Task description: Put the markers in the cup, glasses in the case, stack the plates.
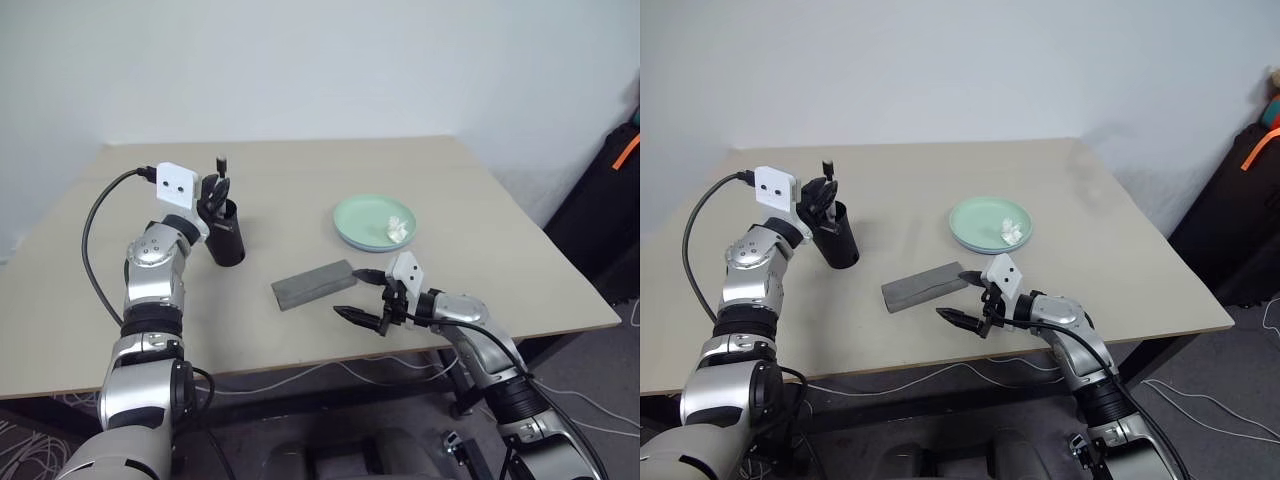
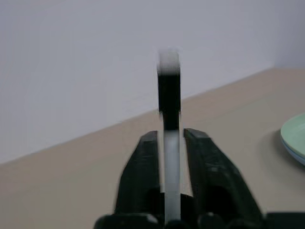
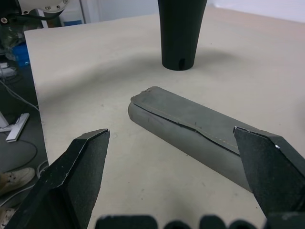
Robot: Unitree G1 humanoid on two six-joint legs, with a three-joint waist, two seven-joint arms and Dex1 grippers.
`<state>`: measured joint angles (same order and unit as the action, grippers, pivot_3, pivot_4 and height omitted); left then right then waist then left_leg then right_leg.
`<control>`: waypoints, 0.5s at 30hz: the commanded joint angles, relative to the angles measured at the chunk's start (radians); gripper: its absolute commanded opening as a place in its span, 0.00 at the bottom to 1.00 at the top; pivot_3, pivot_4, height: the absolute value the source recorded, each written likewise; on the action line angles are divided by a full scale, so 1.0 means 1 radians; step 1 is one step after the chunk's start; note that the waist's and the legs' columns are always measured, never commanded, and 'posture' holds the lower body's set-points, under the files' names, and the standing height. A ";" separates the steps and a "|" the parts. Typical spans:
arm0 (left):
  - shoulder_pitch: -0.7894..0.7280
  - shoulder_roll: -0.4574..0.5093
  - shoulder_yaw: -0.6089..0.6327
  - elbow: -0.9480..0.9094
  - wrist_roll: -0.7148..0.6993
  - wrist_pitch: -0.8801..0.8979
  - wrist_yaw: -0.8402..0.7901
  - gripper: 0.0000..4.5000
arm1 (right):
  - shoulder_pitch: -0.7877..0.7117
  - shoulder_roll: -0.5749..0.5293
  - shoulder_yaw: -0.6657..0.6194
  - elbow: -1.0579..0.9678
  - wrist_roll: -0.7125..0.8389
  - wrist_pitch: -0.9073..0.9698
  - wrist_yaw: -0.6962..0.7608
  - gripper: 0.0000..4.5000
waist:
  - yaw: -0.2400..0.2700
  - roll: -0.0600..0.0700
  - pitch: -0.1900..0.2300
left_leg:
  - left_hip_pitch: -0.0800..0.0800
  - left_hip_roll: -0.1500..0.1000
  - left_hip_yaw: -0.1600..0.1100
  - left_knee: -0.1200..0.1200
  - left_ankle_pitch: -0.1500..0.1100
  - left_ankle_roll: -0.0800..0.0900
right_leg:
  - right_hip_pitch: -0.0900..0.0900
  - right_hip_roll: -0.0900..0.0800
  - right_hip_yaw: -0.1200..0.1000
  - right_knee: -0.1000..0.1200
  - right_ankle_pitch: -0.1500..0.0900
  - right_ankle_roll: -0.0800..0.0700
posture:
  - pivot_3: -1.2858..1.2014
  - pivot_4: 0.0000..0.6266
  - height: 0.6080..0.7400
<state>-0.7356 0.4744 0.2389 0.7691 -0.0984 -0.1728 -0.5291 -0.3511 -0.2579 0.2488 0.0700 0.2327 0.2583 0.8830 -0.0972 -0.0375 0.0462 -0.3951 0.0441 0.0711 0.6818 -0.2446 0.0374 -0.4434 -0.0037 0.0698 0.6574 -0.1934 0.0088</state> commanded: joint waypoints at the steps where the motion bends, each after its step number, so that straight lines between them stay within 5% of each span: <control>1: 0.002 0.000 -0.008 -0.056 -0.016 0.002 0.012 0.46 | -0.020 0.003 -0.020 -0.024 0.013 -0.021 -0.003 1.00 | 0.000 0.000 0.000 | 0.000 0.000 0.000 0.000 0.000 0.000 | 0.000 0.000 0.000 0.000 0.000 0.000 | 0.52 0.00 1.00; 4: 0.012 -0.002 -0.011 -0.075 -0.019 0.008 0.014 0.69 | -0.018 0.003 -0.021 -0.025 0.015 -0.020 -0.003 1.00 | 0.000 0.000 0.000 | 0.000 0.000 0.000 0.000 0.000 0.000 | 0.000 0.000 0.000 0.000 0.000 0.000 | 0.52 0.00 1.00; 11: 0.029 -0.017 -0.001 -0.146 -0.046 0.020 0.022 0.69 | -0.014 0.000 -0.028 -0.024 0.017 -0.024 -0.008 1.00 | 0.000 0.000 0.000 | 0.000 0.000 0.000 0.000 0.000 0.000 | 0.000 0.000 0.000 0.000 0.000 0.000 | 0.52 0.00 1.00; 15: 0.088 -0.046 0.030 -0.345 -0.161 0.129 0.004 0.69 | -0.030 0.006 -0.065 0.007 0.037 -0.022 -0.021 1.00 | 0.000 0.000 0.000 | 0.000 0.000 0.000 0.000 0.000 0.000 | 0.000 0.000 0.000 0.000 0.000 0.000 | 0.52 0.00 1.00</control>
<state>-0.6515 0.4275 0.2477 0.5355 -0.2014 -0.0795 -0.5185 -0.3516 -0.2510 0.2248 0.0786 0.2400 0.2571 0.8699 -0.0973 -0.0375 0.0462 -0.3954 0.0443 0.0711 0.6814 -0.2447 0.0373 -0.4435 -0.0041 0.0700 0.6570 -0.1934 0.0088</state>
